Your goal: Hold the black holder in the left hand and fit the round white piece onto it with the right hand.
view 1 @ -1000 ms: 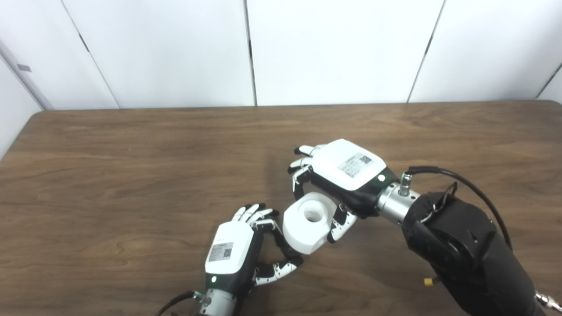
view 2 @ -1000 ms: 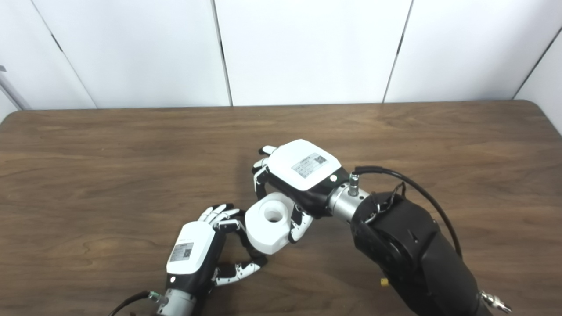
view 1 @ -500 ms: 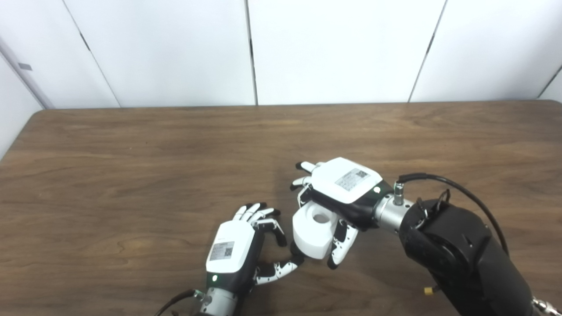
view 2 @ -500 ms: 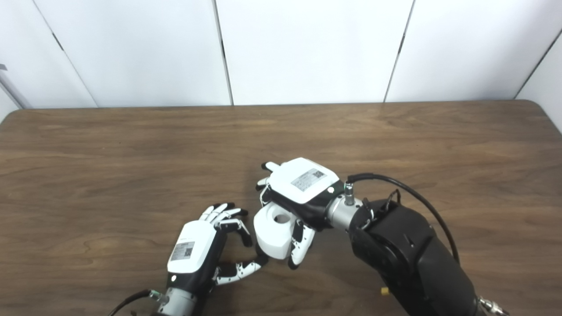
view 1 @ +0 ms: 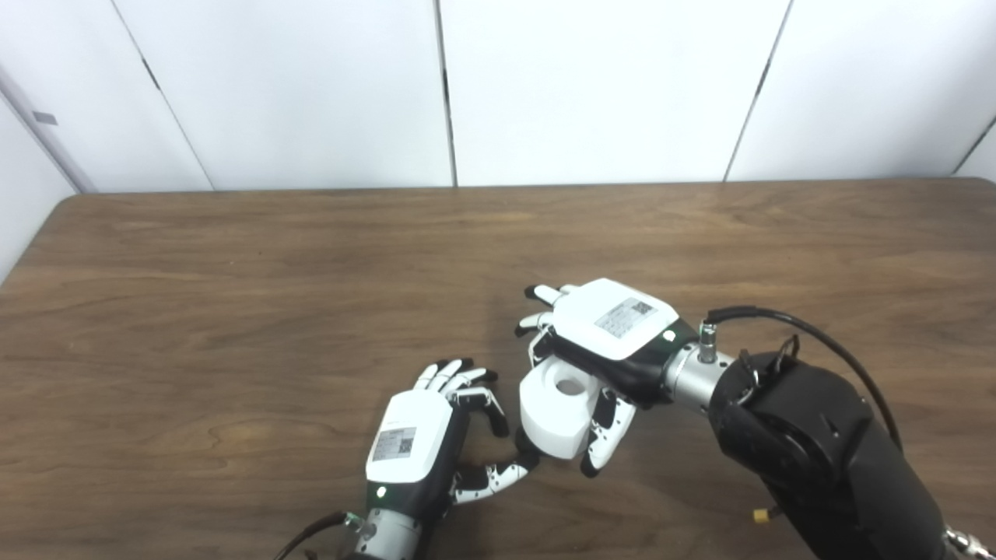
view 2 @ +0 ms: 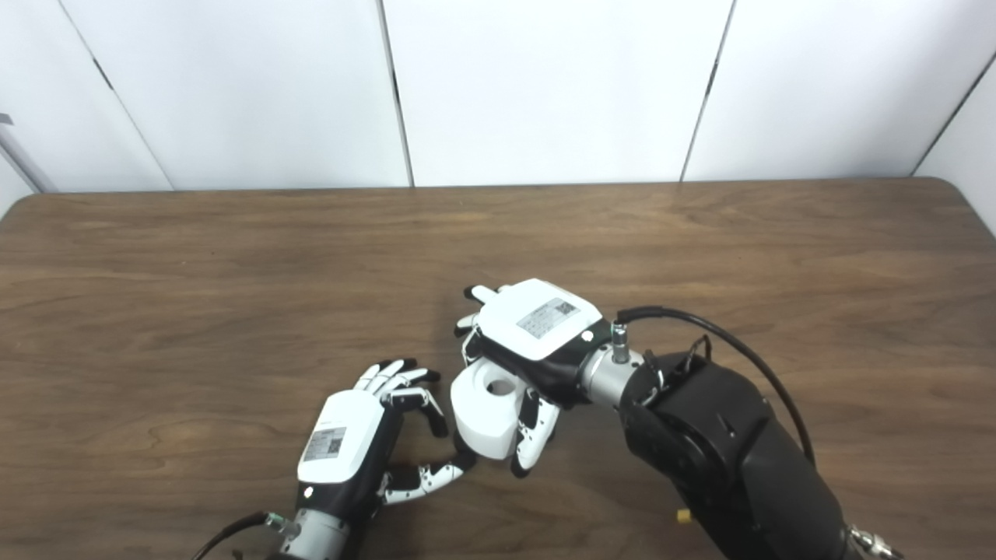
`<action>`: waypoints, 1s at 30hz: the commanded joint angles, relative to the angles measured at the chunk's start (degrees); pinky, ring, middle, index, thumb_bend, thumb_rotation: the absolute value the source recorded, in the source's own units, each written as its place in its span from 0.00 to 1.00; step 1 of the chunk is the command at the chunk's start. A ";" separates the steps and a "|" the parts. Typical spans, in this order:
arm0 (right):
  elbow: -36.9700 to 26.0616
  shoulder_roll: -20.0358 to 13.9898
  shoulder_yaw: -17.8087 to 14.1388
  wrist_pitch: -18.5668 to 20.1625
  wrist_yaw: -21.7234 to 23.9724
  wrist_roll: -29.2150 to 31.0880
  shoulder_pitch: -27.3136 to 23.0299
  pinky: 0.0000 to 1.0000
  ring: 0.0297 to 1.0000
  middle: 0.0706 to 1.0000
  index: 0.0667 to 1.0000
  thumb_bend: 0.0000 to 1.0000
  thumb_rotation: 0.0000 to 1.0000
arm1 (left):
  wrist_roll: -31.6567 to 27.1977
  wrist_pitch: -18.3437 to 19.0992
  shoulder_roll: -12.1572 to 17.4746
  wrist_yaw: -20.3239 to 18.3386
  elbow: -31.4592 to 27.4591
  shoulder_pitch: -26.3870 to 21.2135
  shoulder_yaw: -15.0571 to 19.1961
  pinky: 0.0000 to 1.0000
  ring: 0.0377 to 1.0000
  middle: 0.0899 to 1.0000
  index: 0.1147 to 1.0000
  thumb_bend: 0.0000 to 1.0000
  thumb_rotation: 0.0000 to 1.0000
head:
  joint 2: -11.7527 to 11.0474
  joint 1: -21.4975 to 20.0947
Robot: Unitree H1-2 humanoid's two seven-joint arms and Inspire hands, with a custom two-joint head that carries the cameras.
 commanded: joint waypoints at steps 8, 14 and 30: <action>-1.46 0.64 -3.15 0.72 2.64 2.43 -3.27 0.98 1.00 0.87 0.62 1.00 0.29 | 1.47 0.99 -0.15 -1.37 2.37 -0.47 -0.52 0.93 0.89 0.78 0.42 0.52 0.04 | 0.07 0.13; -3.28 1.46 -5.05 1.83 4.84 2.58 -5.37 0.99 1.00 0.88 0.65 1.00 0.29 | 1.77 1.12 -0.12 -1.35 2.66 -0.78 -0.70 0.93 0.89 0.78 0.42 0.52 0.04 | 0.13 0.19; -5.80 1.97 -8.69 3.68 9.40 3.25 -9.85 0.97 1.00 0.88 0.67 1.00 0.31 | 1.30 1.02 0.06 -1.67 2.89 -1.02 -0.71 0.94 0.89 0.78 0.42 0.52 0.04 | 0.37 0.32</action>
